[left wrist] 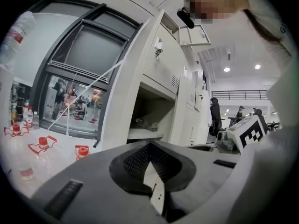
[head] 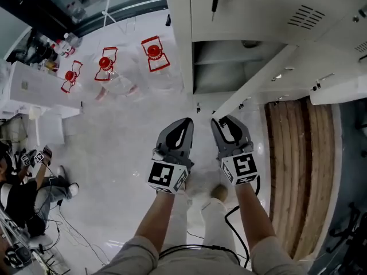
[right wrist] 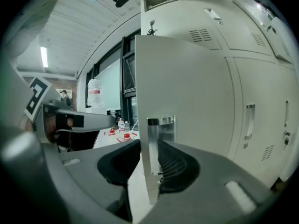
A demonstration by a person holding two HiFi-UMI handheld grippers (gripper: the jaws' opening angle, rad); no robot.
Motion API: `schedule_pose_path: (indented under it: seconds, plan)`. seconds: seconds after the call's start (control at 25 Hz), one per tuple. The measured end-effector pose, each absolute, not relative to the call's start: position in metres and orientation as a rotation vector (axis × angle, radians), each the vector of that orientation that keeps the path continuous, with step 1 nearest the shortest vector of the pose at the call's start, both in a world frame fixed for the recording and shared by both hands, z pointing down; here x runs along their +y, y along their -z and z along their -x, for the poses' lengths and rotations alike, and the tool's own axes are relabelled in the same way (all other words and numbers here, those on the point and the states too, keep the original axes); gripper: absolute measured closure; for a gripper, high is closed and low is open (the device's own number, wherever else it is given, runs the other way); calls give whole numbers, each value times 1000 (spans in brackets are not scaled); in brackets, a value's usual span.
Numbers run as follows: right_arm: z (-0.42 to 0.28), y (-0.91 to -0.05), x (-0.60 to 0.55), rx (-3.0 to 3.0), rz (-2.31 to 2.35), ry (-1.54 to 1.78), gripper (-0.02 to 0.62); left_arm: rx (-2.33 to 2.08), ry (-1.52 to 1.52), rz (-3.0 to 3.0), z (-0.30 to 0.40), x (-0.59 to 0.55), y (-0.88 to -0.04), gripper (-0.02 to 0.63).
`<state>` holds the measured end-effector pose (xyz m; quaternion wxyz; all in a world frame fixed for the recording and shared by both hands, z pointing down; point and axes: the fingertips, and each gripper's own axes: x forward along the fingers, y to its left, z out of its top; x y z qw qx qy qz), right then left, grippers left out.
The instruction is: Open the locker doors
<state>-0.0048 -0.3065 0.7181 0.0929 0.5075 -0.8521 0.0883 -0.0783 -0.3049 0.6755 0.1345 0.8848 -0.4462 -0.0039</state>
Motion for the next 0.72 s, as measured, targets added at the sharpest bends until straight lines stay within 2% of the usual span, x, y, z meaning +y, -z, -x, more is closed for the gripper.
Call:
schedule_pose_path:
  seconds: [0.72]
  plan:
    - [-83, -717, -228, -2518, -1462, -148, 472, -1350, 16, -2556, 25, -232, -673, 607]
